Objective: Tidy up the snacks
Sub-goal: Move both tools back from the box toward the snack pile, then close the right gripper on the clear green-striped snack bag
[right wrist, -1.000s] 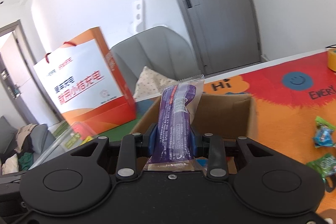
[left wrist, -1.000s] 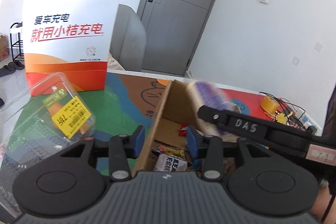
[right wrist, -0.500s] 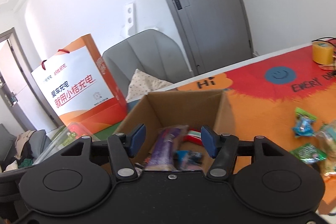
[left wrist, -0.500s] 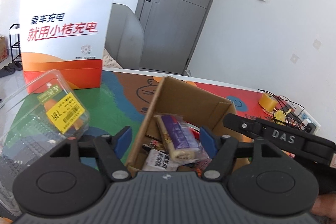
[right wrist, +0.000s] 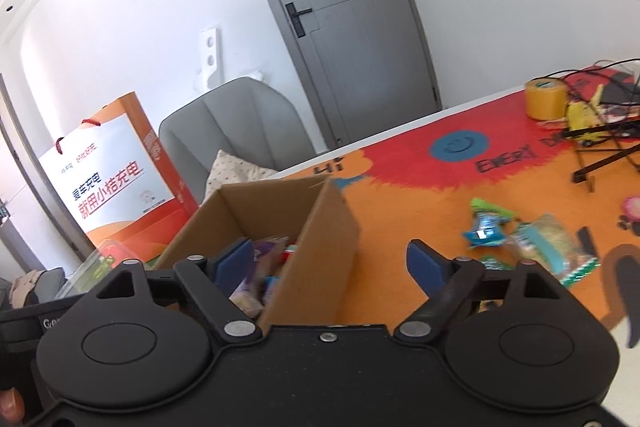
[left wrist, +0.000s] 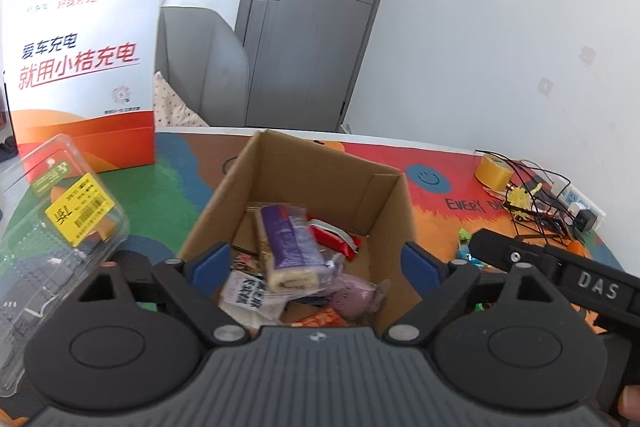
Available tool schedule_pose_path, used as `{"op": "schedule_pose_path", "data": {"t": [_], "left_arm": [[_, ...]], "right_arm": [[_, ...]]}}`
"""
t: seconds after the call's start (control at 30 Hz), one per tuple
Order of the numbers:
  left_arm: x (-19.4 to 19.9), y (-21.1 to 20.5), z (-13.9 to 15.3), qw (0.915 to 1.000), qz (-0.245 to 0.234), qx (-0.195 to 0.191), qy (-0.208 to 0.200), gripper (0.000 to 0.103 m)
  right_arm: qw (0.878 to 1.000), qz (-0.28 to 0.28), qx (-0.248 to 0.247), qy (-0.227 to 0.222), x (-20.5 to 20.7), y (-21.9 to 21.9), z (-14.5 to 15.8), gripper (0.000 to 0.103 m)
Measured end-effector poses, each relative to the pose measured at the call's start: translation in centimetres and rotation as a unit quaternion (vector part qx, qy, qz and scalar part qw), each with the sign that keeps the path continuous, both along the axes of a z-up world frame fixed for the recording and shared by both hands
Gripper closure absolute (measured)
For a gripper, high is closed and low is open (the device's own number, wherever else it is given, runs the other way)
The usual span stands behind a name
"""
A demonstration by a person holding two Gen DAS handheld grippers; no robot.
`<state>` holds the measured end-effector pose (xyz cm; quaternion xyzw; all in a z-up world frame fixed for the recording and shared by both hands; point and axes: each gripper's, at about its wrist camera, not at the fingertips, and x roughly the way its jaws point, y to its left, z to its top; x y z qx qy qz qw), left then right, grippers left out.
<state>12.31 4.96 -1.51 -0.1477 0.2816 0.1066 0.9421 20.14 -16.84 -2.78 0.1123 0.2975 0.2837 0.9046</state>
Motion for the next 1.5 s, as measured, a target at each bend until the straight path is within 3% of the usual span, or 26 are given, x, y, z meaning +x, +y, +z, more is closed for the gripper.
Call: {"op": "schedule_pose_path", "data": {"t": [0.17, 0.9, 1.0, 1.2, 1.5], "left_arm": [[0.7, -2.1, -0.2, 0.9998, -0.017, 0.001, 0.009, 0.009], [2.2, -9.4, -0.8, 0.9951, -0.092, -0.007, 0.037, 0.009], [2.6, -10.1, -0.9, 0.9957, -0.083, 0.006, 0.040, 0.009], [2.7, -10.0, -0.5, 0.9973, -0.066, -0.006, 0.031, 0.009], [3.0, -12.0, 0.2, 0.9962, -0.087, 0.005, 0.006, 0.009]], "right_arm": [[1.000, -0.023, 0.003, 0.007, 0.0, -2.6, -0.3, 0.000], [0.998, -0.057, -0.008, 0.032, -0.8, -11.3, -1.9, 0.000], [0.997, -0.067, -0.007, 0.036, -0.6, -12.5, -2.3, 0.000], [0.996, -0.078, -0.001, 0.044, -0.1, -14.3, -3.4, 0.000], [0.995, -0.082, 0.001, 0.053, 0.5, -15.2, -5.1, 0.001]]}}
